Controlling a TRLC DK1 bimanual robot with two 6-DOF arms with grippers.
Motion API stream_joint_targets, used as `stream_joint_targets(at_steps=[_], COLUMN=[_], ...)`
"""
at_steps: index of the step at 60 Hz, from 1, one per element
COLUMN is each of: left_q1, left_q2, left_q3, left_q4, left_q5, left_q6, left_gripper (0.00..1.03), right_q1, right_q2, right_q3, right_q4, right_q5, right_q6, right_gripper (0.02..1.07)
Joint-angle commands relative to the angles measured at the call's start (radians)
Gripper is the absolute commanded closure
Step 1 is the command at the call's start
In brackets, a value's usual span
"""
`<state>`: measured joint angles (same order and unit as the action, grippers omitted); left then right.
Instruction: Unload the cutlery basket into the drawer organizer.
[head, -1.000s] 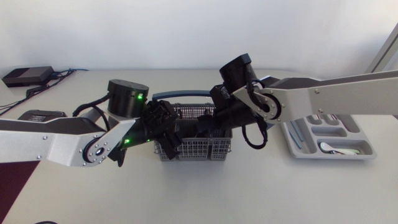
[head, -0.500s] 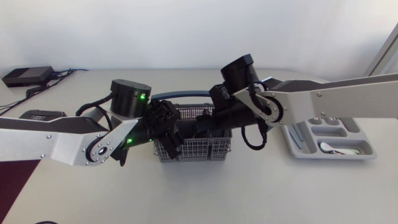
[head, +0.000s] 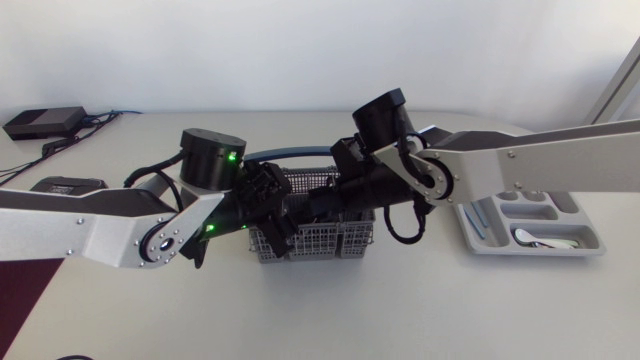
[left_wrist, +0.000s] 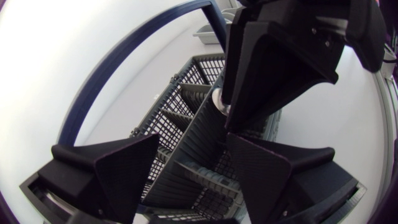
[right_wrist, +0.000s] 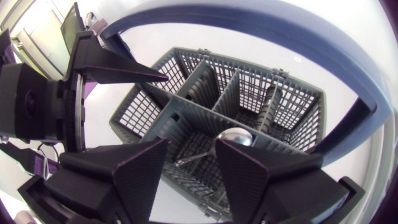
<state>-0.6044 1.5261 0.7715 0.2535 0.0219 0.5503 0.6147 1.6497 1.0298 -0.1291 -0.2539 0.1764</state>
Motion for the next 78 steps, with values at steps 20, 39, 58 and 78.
stream_joint_targets(at_steps=[20,39,58,78], left_q1=[-0.018,-0.021,-0.064,-0.077], left_q2=[0.049,0.075,0.120,0.118], left_q3=[-0.035,-0.037,-0.021,-0.006], left_q4=[-0.048,-0.046,-0.049,-0.057], left_q5=[0.009,0.009,0.007,0.007], left_q6=[0.005,0.002,-0.004,-0.029], left_gripper=[0.27,0.27,0.27,0.27], right_q1=[0.053,0.071,0.079,0.068], right_q2=[-0.008,-0.008,0.047,0.122], right_q3=[-0.024,-0.008,0.038,0.069], right_q4=[-0.023,-0.081,-0.144,-0.149], right_q5=[0.177,0.199,0.300,0.328], right_q6=[-0.025,-0.012,0.029,0.049], right_gripper=[0.49,0.49,0.49,0.49])
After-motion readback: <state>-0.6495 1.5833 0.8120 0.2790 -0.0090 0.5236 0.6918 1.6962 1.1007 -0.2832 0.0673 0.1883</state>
